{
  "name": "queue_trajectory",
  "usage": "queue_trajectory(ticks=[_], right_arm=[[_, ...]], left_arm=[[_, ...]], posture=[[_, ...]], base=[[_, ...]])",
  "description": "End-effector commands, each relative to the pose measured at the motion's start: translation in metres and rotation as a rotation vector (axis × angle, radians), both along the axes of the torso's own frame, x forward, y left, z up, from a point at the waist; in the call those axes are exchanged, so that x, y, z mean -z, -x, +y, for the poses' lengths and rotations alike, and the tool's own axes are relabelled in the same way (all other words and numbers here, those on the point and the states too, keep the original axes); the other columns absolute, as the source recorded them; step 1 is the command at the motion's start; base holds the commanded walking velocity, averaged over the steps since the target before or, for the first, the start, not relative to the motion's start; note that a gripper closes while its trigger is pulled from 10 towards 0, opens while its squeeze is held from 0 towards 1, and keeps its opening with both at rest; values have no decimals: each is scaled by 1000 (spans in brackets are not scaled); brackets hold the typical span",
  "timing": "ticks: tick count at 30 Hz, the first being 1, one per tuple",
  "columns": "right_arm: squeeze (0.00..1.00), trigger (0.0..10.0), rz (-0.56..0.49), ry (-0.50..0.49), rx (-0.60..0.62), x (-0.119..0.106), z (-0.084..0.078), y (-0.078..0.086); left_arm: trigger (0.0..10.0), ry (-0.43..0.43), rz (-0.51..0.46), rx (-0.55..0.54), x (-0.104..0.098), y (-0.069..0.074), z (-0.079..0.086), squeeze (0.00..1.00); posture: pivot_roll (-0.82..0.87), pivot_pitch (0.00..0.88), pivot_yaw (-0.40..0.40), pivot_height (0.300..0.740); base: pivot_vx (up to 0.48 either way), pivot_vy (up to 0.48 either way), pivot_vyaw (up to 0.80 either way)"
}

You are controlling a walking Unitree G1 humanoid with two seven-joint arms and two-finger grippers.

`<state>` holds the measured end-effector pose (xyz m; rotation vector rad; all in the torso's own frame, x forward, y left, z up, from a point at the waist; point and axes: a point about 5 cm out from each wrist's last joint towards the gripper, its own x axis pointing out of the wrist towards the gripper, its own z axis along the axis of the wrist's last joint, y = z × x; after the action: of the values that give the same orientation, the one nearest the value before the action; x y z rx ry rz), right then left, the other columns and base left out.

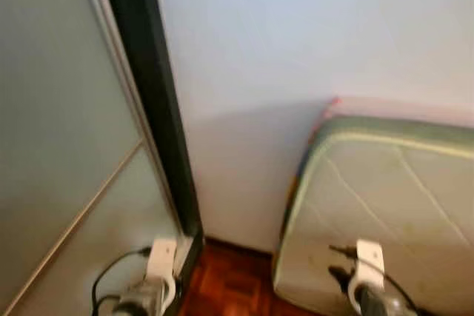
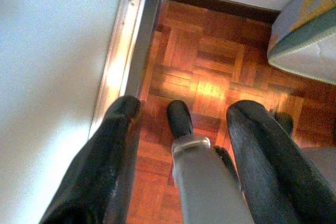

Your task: Clean up the room

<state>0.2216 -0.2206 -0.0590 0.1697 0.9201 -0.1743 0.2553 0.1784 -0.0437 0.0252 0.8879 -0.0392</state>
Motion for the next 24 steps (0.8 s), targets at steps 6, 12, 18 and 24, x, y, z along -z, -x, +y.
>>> queue_trajectory(ticks=[6,12,18,24], right_arm=[[0,10000,-13,5,-9,-3,-1,-4],[0,10000,-15,3,-16,-4,-1,-5],[0,10000,-8,2,-39,-4,-2,-6],[0,10000,-1,3,-60,-5,-2,-7]], left_arm=[[10000,-2,27,-8,5,7,2,0],[10000,-4,23,-9,5,6,1,0],[10000,10,11,-25,4,5,0,0],[10000,-3,11,-4,3,3,0,0]], posture=[[-73,0,9,740],[-73,0,8,740],[-72,0,3,740],[-73,0,1,740]], base=[[-306,0,0],[-203,0,0],[0,0,-131],[0,0,-788]])
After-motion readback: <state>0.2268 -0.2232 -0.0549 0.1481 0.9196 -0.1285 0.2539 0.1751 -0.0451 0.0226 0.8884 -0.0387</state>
